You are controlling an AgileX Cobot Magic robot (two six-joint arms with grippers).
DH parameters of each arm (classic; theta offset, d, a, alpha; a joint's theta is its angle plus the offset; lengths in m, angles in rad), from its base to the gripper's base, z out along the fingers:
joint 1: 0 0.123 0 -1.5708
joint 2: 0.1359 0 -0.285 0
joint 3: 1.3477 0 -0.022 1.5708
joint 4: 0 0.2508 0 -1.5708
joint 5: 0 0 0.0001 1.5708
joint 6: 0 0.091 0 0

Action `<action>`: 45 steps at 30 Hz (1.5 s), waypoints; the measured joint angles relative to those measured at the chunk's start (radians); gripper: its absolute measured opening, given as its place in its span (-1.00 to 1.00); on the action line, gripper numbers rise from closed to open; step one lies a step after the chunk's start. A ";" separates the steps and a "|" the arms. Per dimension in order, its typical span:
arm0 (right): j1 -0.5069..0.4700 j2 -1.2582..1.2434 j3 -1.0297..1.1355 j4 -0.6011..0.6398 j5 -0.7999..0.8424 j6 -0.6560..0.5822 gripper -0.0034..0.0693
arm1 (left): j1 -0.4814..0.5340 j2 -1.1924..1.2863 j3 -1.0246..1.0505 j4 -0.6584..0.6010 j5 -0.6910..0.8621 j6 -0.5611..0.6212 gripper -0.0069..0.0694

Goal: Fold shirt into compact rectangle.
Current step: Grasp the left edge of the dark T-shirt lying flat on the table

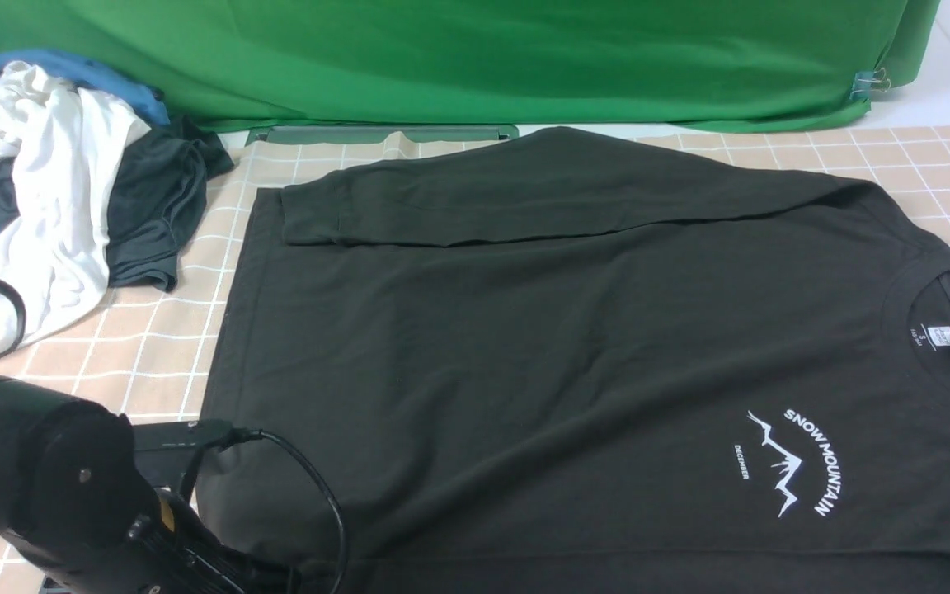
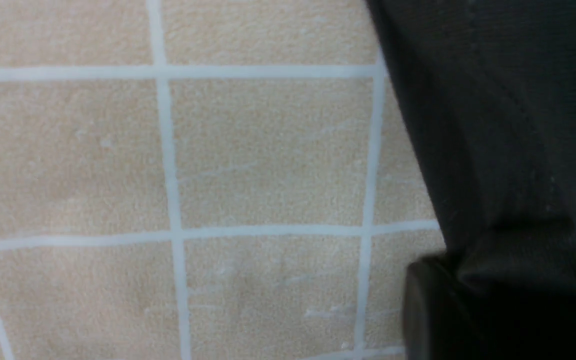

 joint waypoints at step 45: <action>0.000 0.000 0.000 0.023 0.007 0.000 -0.57 | 0.000 -0.181 -0.059 -0.027 0.158 0.197 0.26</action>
